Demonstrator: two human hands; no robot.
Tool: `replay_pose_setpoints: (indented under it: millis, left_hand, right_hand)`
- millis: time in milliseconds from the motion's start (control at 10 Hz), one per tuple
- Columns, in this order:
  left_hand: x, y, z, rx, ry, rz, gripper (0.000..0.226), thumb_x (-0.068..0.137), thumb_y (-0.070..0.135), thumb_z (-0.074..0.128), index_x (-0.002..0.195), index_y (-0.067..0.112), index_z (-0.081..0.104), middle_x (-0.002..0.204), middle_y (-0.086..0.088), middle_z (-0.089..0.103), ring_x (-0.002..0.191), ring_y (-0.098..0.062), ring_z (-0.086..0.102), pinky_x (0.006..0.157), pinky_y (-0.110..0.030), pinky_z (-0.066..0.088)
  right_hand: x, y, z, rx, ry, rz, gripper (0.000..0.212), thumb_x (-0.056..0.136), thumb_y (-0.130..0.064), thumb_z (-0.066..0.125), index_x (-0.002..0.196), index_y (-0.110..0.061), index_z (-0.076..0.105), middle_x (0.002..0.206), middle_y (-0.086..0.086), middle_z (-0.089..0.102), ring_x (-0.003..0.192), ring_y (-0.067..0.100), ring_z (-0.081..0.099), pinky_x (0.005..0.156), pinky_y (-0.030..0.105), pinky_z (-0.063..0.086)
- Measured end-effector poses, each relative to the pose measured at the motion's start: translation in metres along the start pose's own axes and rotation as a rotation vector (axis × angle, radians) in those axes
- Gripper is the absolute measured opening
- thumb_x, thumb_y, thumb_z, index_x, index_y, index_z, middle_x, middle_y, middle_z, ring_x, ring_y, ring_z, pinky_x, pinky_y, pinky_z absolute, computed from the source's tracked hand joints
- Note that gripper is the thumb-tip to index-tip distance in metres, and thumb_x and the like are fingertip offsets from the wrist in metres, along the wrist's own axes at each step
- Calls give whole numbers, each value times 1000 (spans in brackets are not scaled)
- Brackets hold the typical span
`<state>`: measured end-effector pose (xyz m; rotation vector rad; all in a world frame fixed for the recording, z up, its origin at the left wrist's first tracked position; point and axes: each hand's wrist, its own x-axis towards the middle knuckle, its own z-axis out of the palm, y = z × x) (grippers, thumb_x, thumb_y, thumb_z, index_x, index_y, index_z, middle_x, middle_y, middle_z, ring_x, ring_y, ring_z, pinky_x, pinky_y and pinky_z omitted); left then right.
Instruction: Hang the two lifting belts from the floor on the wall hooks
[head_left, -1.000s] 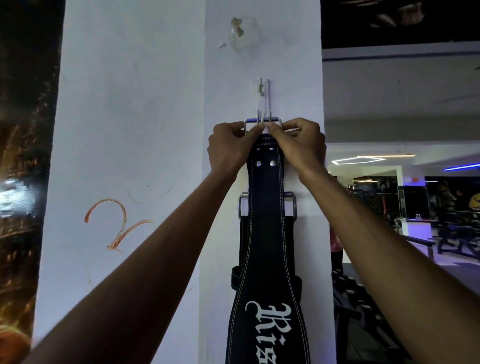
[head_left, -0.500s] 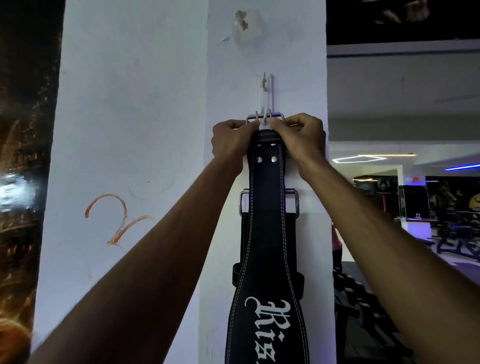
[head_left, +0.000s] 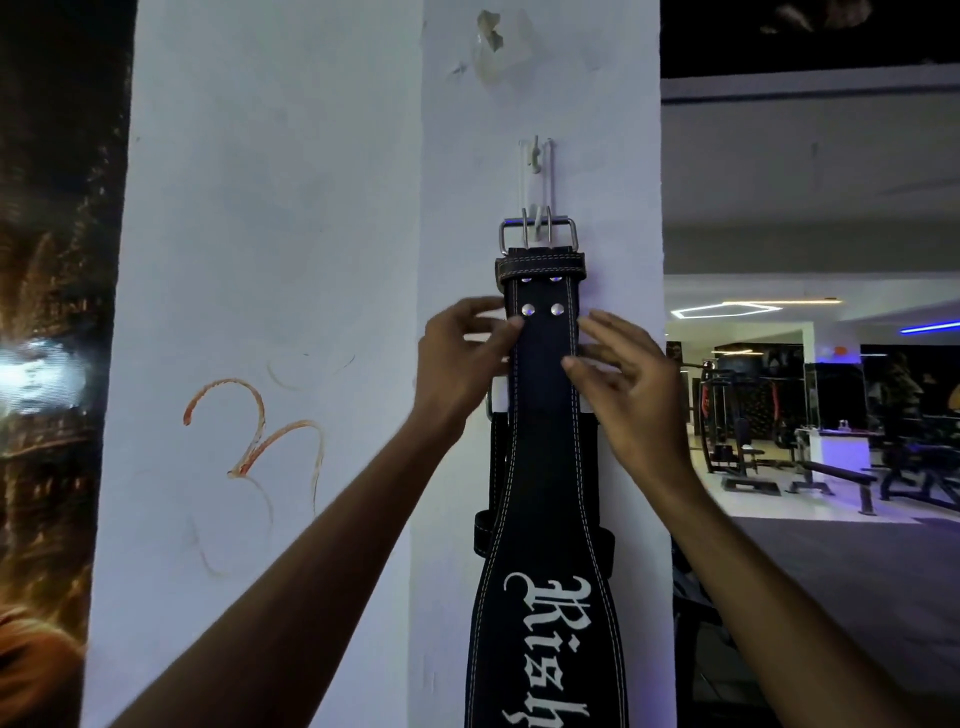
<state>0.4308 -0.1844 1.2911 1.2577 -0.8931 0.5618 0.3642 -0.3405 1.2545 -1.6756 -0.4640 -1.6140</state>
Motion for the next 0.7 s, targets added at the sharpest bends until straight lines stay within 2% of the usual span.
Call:
replay_pose_setpoints:
  millis: [100, 200, 400, 500, 600, 700]
  left_hand:
    - [-7, -1, -2, -13, -11, -26, 22, 93, 15, 72, 112, 4, 74, 92, -12, 77, 83, -23, 77, 74, -35, 65]
    - [-13, 0, 0, -2, 7, -26, 24, 92, 16, 73, 113, 4, 74, 97, -15, 78, 86, -24, 77, 76, -36, 65]
    - [-44, -20, -8, 148, -121, -51, 17, 91, 28, 74, 102, 17, 80, 89, -4, 80, 78, -13, 74, 69, -34, 62]
    - [-57, -18, -14, 22, -132, -137, 21, 95, 29, 69, 98, 10, 79, 80, -1, 76, 68, -9, 70, 67, -31, 60]
    - [-67, -15, -22, 116, -106, -143, 28, 94, 44, 64, 99, 20, 78, 87, 4, 79, 74, -13, 75, 80, -44, 64]
    - [-79, -9, -32, 223, -51, -131, 18, 94, 41, 63, 100, 30, 76, 97, 12, 78, 87, -8, 75, 91, -45, 60]
  right_hand:
    - [-10, 2, 1, -7, 25, 17, 34, 87, -6, 72, 120, -12, 68, 118, 3, 69, 91, 9, 71, 84, 28, 59]
    - [-12, 0, 2, 9, 25, 36, 29, 87, -7, 71, 115, -15, 70, 110, 5, 73, 90, 13, 73, 82, 35, 61]
    - [-39, -7, -1, -79, 2, 17, 30, 88, -7, 70, 117, -16, 69, 114, 0, 66, 85, 8, 69, 72, 20, 57]
    - [-49, -11, -1, -185, -75, -9, 29, 88, -8, 70, 116, -16, 69, 116, -3, 62, 86, 4, 66, 71, 13, 53]
    - [-52, -19, -5, -258, -69, -9, 26, 90, -12, 68, 116, -17, 69, 117, -1, 62, 90, 6, 66, 72, 15, 54]
    - [-61, -35, -10, -412, -50, -38, 23, 95, -20, 61, 116, -16, 68, 119, -1, 63, 99, 10, 66, 80, 27, 58]
